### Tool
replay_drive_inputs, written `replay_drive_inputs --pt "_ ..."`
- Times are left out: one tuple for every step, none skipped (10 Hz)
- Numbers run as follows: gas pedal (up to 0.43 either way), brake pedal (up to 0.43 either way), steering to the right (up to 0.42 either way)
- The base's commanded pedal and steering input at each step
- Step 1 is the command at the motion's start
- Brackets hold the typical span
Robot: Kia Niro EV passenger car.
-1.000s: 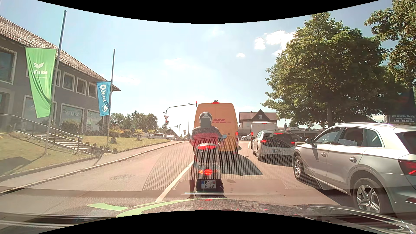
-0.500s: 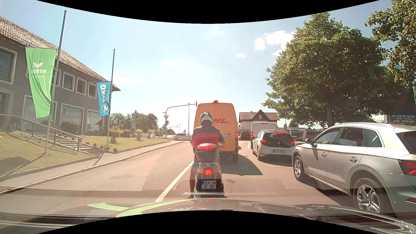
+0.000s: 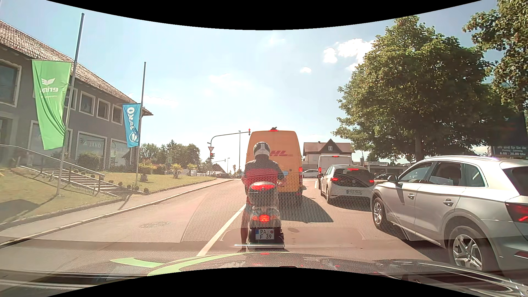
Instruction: Follow the waypoints while adhering to traffic rules and regulations
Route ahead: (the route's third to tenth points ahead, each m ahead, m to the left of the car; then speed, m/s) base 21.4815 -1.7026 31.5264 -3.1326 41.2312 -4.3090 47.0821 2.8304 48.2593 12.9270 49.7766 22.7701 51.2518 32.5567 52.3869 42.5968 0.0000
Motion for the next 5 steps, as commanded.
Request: replay_drive_inputs --pt "0.000 0.250 0.024" --pt "0.000 0.250 0.024" --pt "0.000 0.250 0.024" --pt "0.000 0.250 0.024" --pt "0.000 0.250 0.024"
